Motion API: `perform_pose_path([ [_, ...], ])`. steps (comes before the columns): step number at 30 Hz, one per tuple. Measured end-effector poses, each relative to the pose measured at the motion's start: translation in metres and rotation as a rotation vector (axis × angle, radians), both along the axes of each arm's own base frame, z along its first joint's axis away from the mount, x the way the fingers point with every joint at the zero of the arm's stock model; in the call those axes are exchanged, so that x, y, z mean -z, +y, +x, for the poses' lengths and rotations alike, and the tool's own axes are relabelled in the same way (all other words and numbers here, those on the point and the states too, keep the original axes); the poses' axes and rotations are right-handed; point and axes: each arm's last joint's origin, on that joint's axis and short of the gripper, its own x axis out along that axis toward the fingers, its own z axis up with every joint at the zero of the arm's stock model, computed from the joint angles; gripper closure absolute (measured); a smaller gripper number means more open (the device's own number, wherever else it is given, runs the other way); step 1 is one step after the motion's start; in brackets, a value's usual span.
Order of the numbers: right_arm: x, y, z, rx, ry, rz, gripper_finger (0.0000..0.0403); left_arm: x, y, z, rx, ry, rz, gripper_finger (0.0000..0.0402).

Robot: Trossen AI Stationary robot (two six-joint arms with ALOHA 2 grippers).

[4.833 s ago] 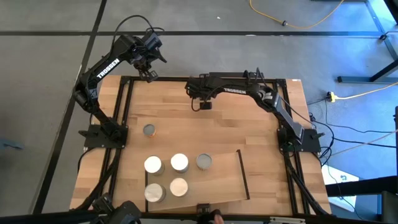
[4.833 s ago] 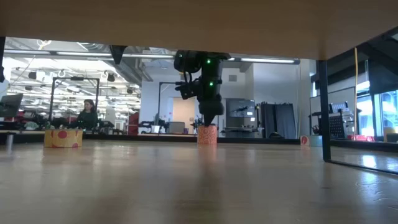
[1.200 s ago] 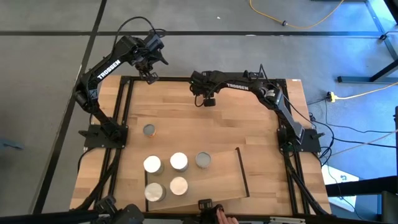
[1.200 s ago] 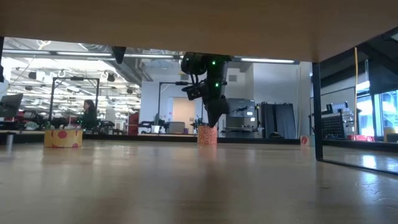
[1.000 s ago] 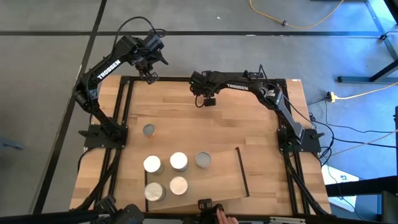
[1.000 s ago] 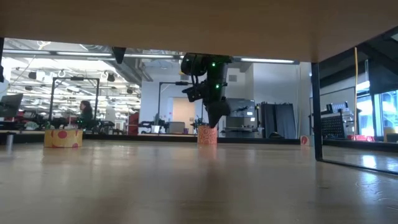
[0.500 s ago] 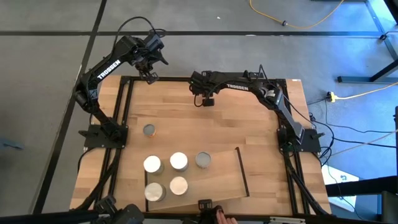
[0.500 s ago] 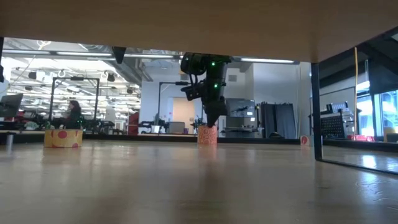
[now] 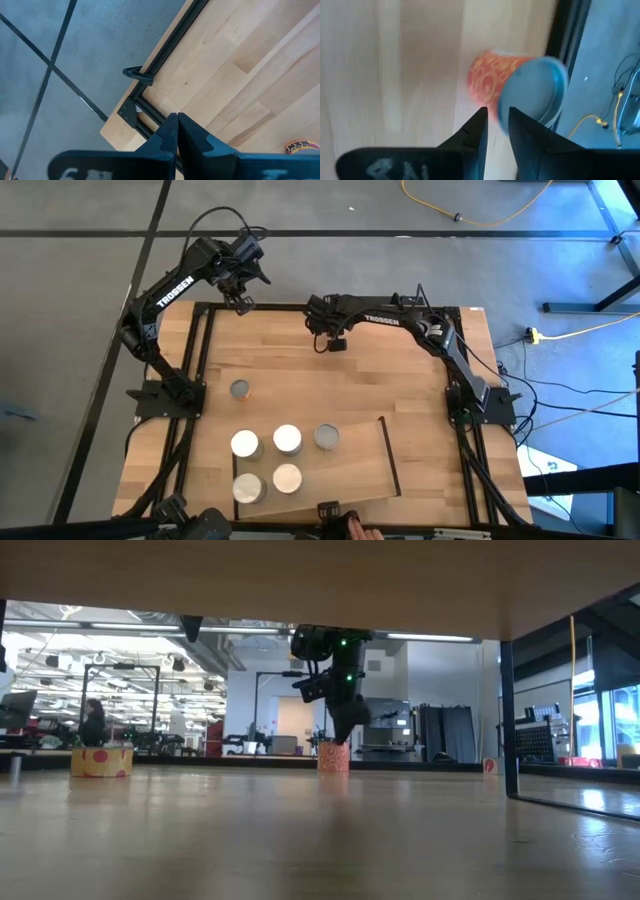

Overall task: Pick and place cans onto a shelf
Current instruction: Put the canned meat balls on the shelf

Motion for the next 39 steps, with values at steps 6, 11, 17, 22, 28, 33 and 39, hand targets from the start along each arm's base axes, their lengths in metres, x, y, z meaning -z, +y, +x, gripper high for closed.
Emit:
perform_pose_path([
  [6,-0.004,0.007,-0.004,-0.066,0.108,0.008,0.0324,0.0,0.0,0.0,0.0,0.0,0.0,0.0401],
  [11,-0.005,0.012,-0.002,-0.08,0.115,0.012,0.0324,0.0,0.0,0.0,0.0,0.0,0.0,0.0401],
  [17,-0.005,0.012,-0.002,-0.08,0.11,0.01,0.0324,0.0,0.0,0.0,0.0,0.0,0.0,0.0401],
  [22,-0.001,0.008,-0.002,-0.077,0.083,0.019,0.0324,0.0,0.0,0.0,0.001,-0.001,0.001,0.0401],
  [28,-0.002,0.006,0.003,-0.092,0.046,-0.017,0.0324,0.0,0.0,0.001,0.001,-0.005,0.006,0.0401],
  [33,-0.002,0.006,0.003,-0.086,0.031,-0.004,0.0324,0.0,0.0,0.001,0.001,-0.005,0.006,0.0401],
  [39,0.001,0.005,0.004,-0.054,0.008,-0.015,0.0324,0.0,0.0,0.001,0.001,-0.005,0.006,0.0401],
])
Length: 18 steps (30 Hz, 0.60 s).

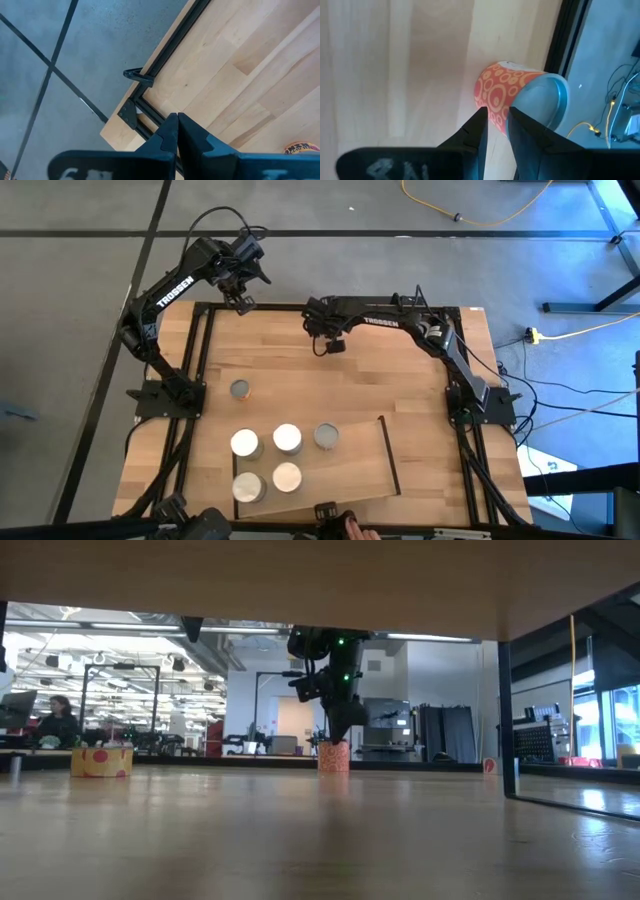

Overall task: Pick and place cans onto a shelf
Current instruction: Put the canned meat balls on the shelf

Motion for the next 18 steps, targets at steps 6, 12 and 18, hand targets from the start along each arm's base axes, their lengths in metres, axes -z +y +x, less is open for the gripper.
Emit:
perform_pose_path([
  [6,-0.0001,-0.0005,0.0006,0.011,-0.013,-0.003,0.0324,0.0,0.0,0.0,0.0,0.0,0.0,0.0401],
  [12,-0.0004,-0.0013,0.0005,0.02,-0.007,-0.025,0.0324,0.0,0.0,0.0,0.0,0.0,0.0,0.0401],
  [18,-0.0004,-0.0043,-0.0008,0.05,-0.018,-0.026,0.0324,0.0,0.0,-0.0001,0.0,0.0,-0.001,0.0401],
])
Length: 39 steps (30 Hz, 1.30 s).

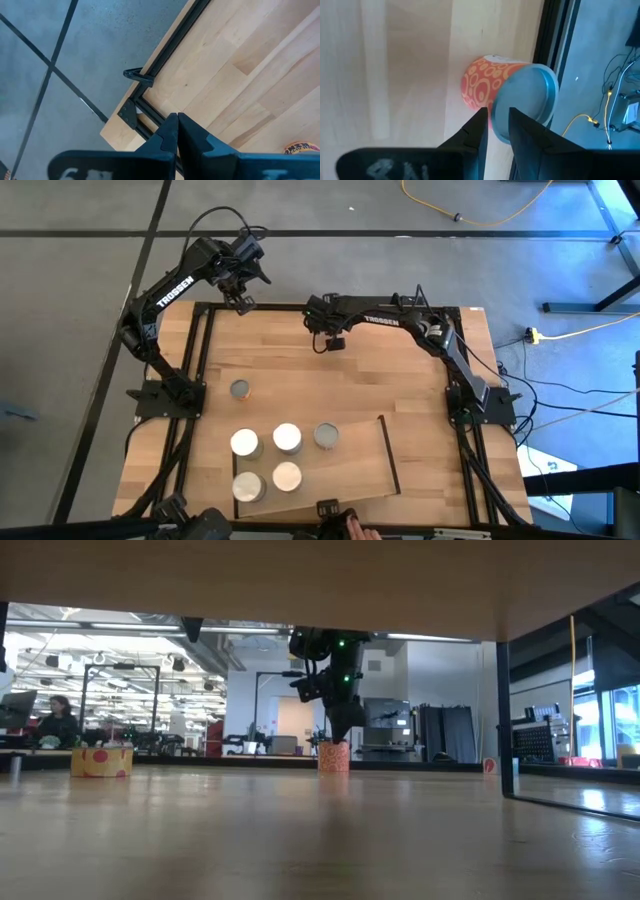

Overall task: Pick and place cans onto a shelf
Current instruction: Put the canned meat balls on the shelf

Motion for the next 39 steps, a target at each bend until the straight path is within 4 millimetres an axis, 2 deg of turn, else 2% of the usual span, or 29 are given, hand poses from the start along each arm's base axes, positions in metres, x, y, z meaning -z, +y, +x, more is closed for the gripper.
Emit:
perform_pose_path([
  [9,0.0053,-0.0019,0.003,0.028,-0.016,-0.028,0.0324,0.0,0.0,0.0,0.0,0.0,0.0,0.0401],
  [39,0.0052,-0.0021,0.0038,0.033,-0.029,-0.027,0.0324,0.0,0.0,0.0,0.016,0.007,-0.001,0.0401],
])
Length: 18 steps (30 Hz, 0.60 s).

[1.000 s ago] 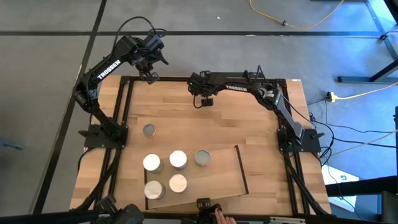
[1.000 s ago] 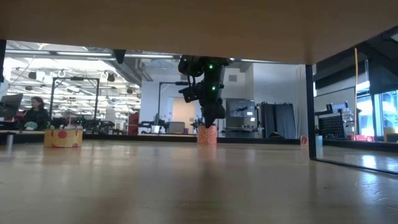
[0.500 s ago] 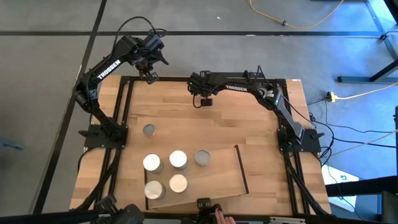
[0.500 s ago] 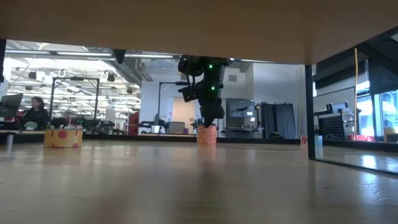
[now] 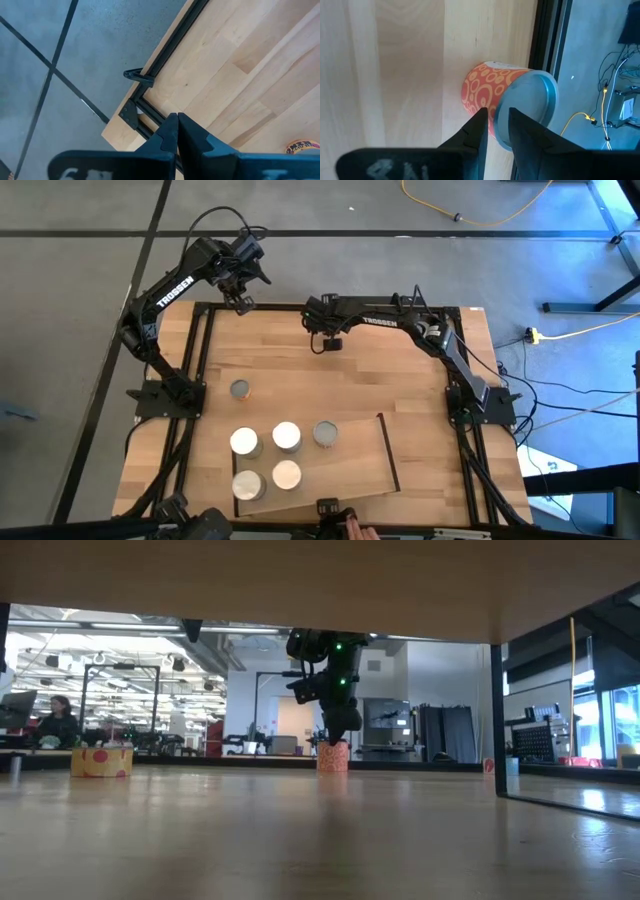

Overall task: Pick and place cans onto a shelf
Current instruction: Put the canned meat balls on the shelf

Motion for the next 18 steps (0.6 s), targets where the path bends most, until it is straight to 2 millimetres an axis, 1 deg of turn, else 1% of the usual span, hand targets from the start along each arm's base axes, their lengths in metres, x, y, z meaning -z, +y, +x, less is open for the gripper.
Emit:
perform_pose_path([
  [3,0.0,0.0,0.0,-0.001,0.002,-0.001,0.0328,0.0,0.0,0.0,0.0,0.0,0.0,0.0401],
  [5,0.0,-0.0001,0.0,-0.001,0.001,-0.002,0.0337,0.0,0.0,0.0,0.0,0.0,0.0,0.0401],
  [8,0.0,0.0,0.0001,-0.002,-0.001,0.001,0.0354,0.0,0.0,0.0,0.0,0.0,0.0,0.0401],
  [13,-0.0001,-0.0002,0.0002,-0.002,-0.002,0.001,0.0393,0.0,0.0,0.0,0.001,0.0,0.0,0.0401],
  [18,-0.0003,-0.0004,0.0002,-0.003,-0.003,0.001,0.0398,0.0,0.0001,0.0,0.0,0.0,0.0,0.0401],
])
